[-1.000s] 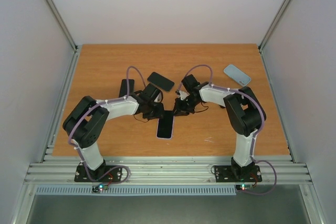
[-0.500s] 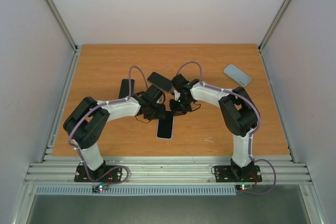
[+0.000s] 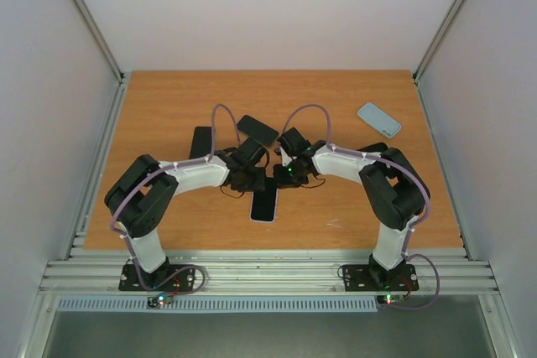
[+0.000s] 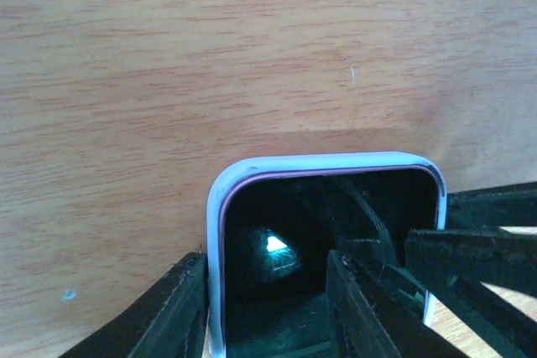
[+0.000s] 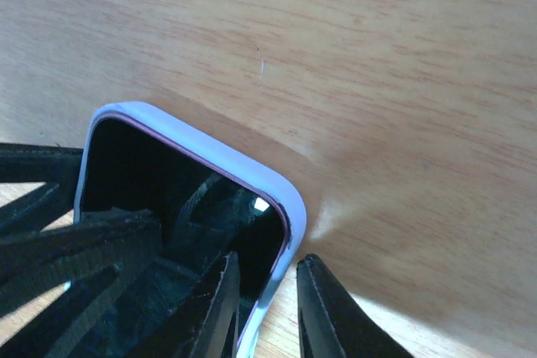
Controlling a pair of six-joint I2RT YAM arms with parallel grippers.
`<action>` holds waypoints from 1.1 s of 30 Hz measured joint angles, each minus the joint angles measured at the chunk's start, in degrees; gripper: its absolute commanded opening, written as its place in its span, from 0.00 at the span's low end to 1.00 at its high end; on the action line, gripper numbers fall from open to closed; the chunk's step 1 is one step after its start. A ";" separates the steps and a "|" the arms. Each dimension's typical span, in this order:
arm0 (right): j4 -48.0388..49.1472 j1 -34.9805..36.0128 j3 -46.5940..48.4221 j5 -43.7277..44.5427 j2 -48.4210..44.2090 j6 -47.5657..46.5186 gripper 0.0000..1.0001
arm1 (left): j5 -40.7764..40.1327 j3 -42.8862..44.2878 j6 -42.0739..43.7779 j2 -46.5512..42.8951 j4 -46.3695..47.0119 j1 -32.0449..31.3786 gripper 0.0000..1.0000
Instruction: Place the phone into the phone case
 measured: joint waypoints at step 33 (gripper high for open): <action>4.83 6.56 -14.62 4.04 -16.17 8.07 0.55 | -8.35 -8.87 -3.02 -19.98 -9.70 -2.08 0.89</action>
